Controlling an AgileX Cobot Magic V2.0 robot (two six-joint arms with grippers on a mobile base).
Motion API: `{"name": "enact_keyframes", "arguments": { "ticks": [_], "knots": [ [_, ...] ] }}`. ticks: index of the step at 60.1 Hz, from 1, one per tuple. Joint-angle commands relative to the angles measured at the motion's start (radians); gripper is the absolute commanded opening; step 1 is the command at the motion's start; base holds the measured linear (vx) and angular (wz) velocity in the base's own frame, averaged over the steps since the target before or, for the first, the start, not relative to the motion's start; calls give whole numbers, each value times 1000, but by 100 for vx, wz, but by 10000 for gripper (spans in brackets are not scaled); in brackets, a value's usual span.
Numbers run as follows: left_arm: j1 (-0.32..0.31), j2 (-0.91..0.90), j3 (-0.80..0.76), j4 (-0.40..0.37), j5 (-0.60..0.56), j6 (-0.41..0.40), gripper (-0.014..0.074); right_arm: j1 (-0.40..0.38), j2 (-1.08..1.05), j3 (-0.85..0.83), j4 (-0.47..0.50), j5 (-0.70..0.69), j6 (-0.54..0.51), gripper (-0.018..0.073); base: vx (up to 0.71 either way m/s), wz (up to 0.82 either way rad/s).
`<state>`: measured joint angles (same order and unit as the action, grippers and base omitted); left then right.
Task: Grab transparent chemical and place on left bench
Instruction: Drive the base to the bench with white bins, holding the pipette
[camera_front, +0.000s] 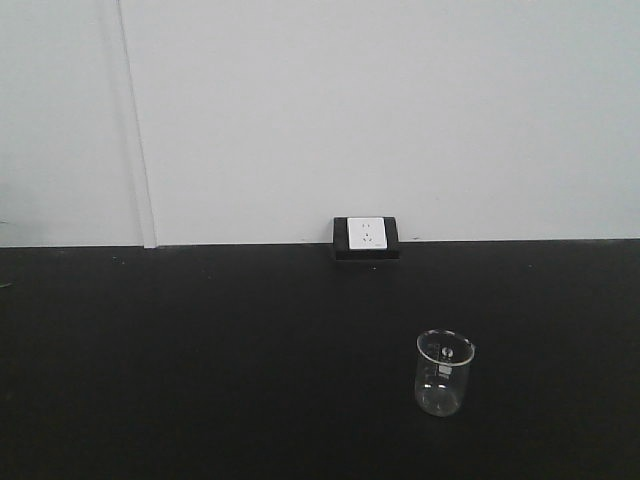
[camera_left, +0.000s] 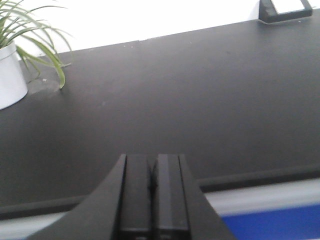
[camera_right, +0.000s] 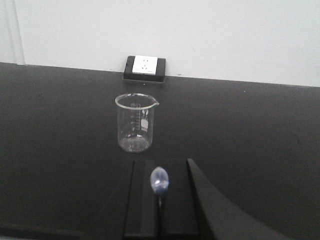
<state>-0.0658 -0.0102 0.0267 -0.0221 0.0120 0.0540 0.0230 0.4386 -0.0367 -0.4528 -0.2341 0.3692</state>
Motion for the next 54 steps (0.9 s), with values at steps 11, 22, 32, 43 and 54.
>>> {"name": "enact_keyframes", "arguments": {
  "ticks": [11, 22, 32, 43, 54],
  "knots": [
    [-2, -19, 16, -1, -78, -8, -3, -5, 5, -29, 3, -71, 3, -3, -39, -2],
    [-2, -19, 16, -1, -78, -8, -3, -5, 5, -29, 3, -69, 3, -3, -40, -2],
    [-2, -19, 16, -1, -78, -8, -3, -5, 5, -29, 3, -69, 3, -3, -36, 0],
    [-2, -19, 16, -1, -78, -8, -3, -5, 5, -29, 3, -69, 3, -3, -32, 7],
    [-2, -19, 16, -1, -78, -8, -3, -5, 5, -29, 3, -69, 3, -3, -25, 26]
  ]
}}
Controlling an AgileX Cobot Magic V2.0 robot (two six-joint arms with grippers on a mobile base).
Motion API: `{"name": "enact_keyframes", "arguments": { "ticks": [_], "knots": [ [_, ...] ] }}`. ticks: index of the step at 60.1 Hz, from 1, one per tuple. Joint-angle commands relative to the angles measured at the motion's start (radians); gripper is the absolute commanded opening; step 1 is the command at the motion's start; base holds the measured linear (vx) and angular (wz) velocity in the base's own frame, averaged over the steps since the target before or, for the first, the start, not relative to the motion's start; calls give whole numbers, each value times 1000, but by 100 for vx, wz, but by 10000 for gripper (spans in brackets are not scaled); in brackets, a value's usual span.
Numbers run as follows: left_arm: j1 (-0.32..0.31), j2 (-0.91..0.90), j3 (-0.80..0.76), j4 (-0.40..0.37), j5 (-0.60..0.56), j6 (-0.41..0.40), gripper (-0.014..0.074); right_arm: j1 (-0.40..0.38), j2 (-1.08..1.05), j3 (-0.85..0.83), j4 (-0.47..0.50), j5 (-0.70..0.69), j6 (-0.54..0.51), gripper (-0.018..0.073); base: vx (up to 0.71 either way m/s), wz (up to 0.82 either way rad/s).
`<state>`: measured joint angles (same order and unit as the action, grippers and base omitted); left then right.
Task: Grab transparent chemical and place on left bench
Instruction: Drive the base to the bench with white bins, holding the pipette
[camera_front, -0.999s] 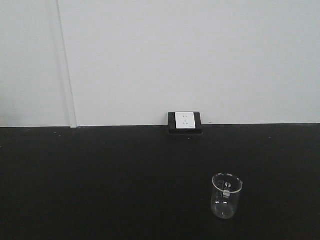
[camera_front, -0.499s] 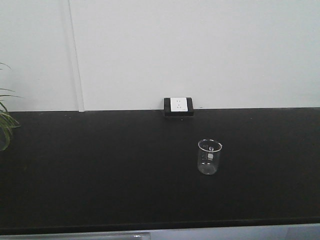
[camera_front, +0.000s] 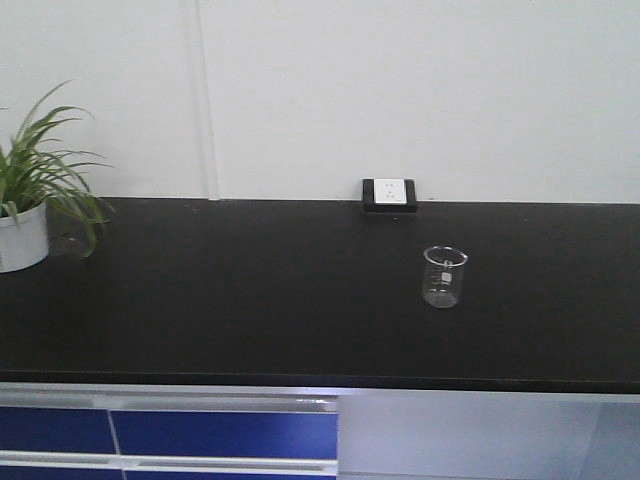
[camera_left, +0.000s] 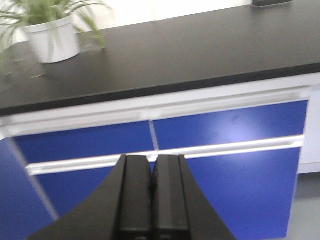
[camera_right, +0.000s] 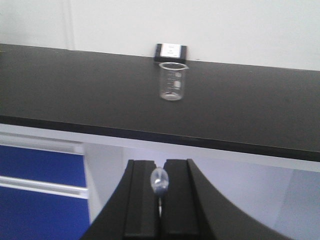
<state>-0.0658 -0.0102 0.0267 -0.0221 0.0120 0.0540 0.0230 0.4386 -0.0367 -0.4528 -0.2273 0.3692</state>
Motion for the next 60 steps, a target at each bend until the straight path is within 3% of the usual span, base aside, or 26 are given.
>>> {"name": "enact_keyframes", "arguments": {
  "ticks": [1, 27, 60],
  "knots": [
    [-2, -19, 16, -1, -78, -8, -3, -5, 5, -29, 3, -75, 3, -3, -21, 40],
    [-2, -19, 16, -1, -78, -8, -3, -5, 5, -29, 3, -75, 3, -3, -14, 65],
    [-2, -19, 16, -1, -78, -8, -3, -5, 5, -29, 3, -76, 3, -3, -1, 101]
  ]
}}
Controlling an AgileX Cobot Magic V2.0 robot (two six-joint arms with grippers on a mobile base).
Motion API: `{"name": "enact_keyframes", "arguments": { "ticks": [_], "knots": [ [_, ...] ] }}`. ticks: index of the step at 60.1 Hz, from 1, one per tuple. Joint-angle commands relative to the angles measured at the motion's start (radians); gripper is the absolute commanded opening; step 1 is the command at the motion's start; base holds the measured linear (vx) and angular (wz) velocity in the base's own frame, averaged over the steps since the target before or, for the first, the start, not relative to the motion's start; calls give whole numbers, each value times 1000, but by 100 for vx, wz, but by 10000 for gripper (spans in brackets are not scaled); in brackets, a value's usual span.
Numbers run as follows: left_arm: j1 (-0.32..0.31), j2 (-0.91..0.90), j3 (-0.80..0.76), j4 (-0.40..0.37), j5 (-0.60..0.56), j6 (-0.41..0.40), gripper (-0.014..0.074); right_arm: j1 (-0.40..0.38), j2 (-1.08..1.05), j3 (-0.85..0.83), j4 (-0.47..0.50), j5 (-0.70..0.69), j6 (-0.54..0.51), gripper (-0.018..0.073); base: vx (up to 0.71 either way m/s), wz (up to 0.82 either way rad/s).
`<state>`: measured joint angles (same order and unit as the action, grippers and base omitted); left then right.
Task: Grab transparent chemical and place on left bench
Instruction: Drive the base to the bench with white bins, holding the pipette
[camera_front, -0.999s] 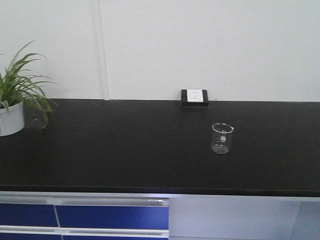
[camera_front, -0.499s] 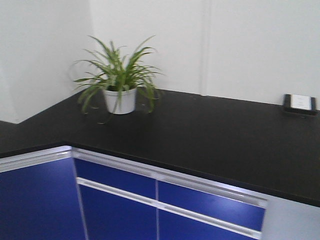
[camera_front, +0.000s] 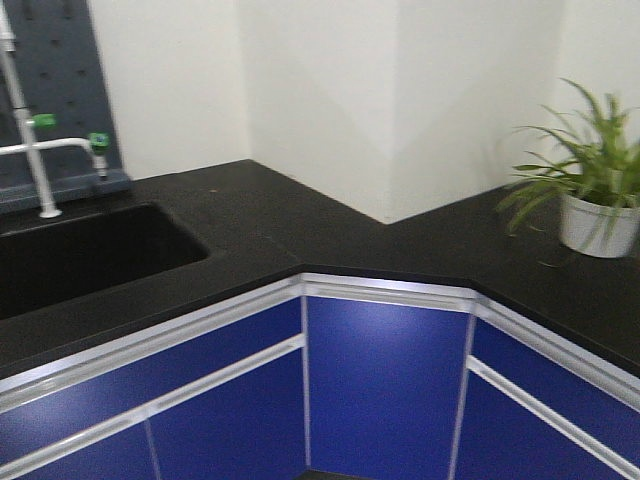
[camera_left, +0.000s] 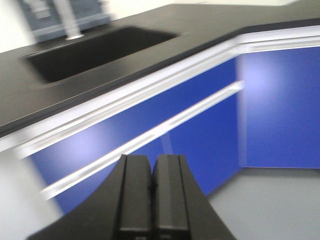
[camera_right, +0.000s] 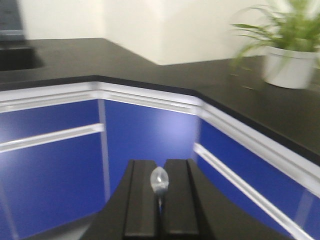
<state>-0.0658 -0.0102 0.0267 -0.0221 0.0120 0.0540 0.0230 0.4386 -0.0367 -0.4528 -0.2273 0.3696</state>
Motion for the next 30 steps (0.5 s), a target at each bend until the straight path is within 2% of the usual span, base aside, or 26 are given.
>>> {"name": "enact_keyframes", "arguments": {
  "ticks": [1, 30],
  "knots": [
    [-2, -19, 16, -1, -78, -8, -3, -5, 5, -29, 3, -76, 2, -3, 9, 97],
    [-2, -19, 16, -1, -78, -8, -3, -5, 5, -29, 3, -76, 2, -3, 15, 79]
  ]
}}
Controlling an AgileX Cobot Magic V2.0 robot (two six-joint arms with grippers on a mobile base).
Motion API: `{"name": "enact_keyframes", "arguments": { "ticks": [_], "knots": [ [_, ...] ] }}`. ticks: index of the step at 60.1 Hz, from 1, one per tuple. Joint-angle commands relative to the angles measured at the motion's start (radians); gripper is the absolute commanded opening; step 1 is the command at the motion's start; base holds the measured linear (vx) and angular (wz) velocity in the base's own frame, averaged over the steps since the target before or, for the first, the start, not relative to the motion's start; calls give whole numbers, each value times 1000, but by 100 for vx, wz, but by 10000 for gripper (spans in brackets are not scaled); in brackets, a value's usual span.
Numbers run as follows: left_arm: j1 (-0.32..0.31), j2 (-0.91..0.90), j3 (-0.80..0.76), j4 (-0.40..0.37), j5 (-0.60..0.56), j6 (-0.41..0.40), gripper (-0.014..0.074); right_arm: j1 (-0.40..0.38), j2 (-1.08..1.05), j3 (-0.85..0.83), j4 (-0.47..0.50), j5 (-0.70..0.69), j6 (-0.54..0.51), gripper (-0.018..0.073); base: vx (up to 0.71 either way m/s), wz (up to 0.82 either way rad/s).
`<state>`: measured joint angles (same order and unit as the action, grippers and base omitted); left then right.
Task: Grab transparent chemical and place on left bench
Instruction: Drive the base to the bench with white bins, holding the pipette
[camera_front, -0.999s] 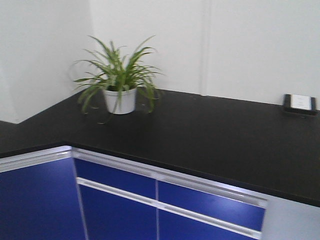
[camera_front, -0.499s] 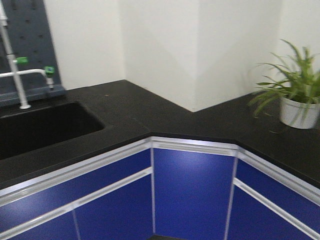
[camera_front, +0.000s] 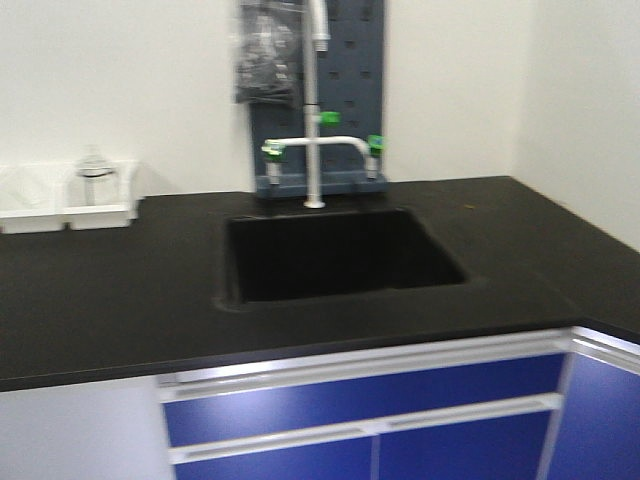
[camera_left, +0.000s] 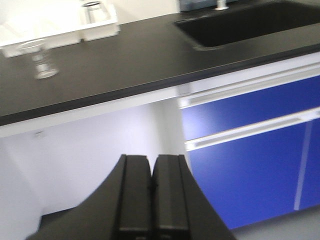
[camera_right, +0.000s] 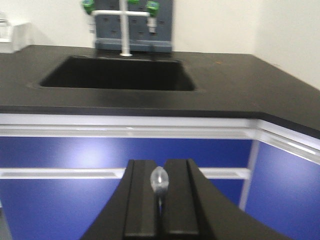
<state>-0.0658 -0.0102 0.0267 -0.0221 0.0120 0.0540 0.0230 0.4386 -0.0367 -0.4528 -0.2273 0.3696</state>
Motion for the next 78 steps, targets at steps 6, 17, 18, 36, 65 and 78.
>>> {"name": "enact_keyframes", "arguments": {
  "ticks": [6, 17, 18, 36, 65, 78],
  "knots": [
    [-2, -19, 16, -1, -78, -8, -3, -5, 5, -29, 3, -76, 2, -3, 20, 75],
    [-2, -19, 16, -1, -78, -8, -3, -5, 5, -29, 3, -76, 2, -3, 22, 82],
    [-2, -19, 16, -1, -78, -8, -3, -5, 5, -29, 3, -76, 2, -3, 23, 87],
    [-2, -19, 16, -1, -78, -8, -3, -5, 5, -29, 3, -76, 2, -3, 25, 77],
    [-2, -19, 16, -1, -78, -8, -3, -5, 5, -29, 3, -75, 2, -3, 31, 25],
    [-2, -19, 16, -1, -78, -8, -3, -5, 5, -29, 3, -75, 2, -3, 39, -2]
  ]
}}
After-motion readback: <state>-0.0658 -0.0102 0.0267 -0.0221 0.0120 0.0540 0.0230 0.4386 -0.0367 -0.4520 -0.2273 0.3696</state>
